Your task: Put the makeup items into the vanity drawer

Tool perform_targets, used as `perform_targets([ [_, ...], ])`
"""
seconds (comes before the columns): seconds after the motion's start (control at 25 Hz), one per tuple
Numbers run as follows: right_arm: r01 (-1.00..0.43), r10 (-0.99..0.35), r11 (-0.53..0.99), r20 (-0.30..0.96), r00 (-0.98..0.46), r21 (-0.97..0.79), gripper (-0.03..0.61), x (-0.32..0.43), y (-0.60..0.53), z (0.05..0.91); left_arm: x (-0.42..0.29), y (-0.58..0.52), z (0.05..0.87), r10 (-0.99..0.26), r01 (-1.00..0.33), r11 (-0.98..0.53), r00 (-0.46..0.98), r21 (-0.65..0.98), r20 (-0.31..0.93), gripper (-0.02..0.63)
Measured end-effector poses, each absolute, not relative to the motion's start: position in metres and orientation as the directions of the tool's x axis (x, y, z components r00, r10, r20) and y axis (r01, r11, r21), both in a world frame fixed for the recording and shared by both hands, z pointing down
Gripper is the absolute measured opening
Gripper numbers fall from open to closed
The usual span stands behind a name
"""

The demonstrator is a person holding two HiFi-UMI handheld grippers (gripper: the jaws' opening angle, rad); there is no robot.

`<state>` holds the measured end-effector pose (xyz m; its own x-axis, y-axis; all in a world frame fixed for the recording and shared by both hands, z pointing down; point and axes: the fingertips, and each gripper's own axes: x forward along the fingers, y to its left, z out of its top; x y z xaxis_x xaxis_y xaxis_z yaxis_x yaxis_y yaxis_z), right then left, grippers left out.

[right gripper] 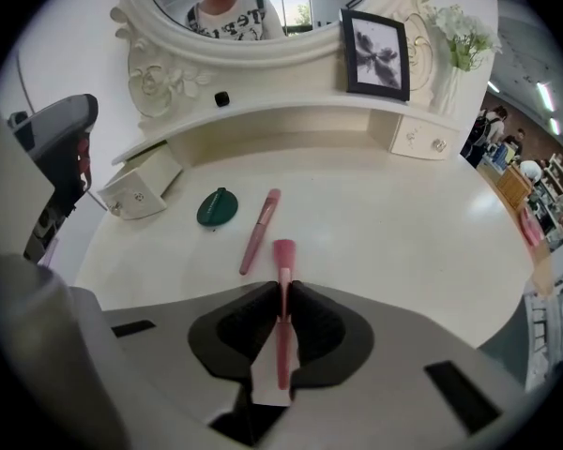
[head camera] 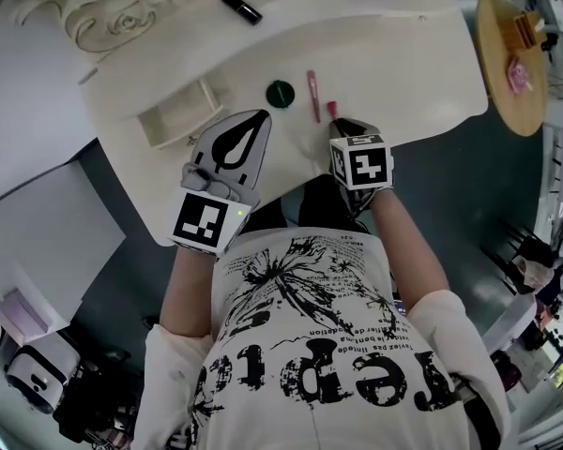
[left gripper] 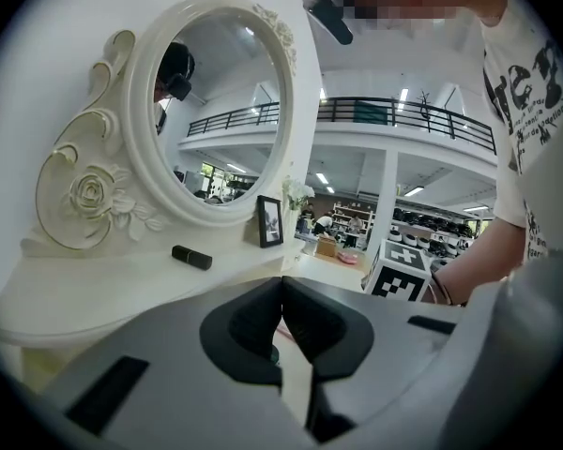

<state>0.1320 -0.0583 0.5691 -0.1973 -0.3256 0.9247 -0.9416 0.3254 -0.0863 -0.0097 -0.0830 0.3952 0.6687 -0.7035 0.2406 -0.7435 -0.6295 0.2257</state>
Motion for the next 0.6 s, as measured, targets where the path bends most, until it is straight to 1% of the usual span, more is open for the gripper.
perform_targets([
  [0.16,-0.940,-0.317,0.328,0.927,-0.201,-0.091,0.061,0.131,-0.063,0.566,-0.012,-0.084,0.386,-0.720,-0.755,-0.619,0.656,0.216,0.228,0.014],
  [0.32,-0.928,-0.353,0.366,0.912,-0.208,-0.070,0.061,0.126,-0.072,0.545,-0.021,-0.080,0.373,-0.748,-0.777,-0.596,0.629,0.203,0.213,0.014],
  [0.44,-0.885,-0.390,0.464,0.886,-0.250,-0.045,0.061,0.104,-0.084,0.519,-0.034,-0.074,0.360,-0.779,-0.802,-0.565,0.596,0.192,0.194,0.014],
  [0.6,-0.798,-0.424,0.602,0.834,-0.353,-0.031,0.061,0.058,-0.102,0.483,-0.062,-0.063,0.345,-0.828,-0.845,-0.511,0.533,0.156,0.176,0.014],
])
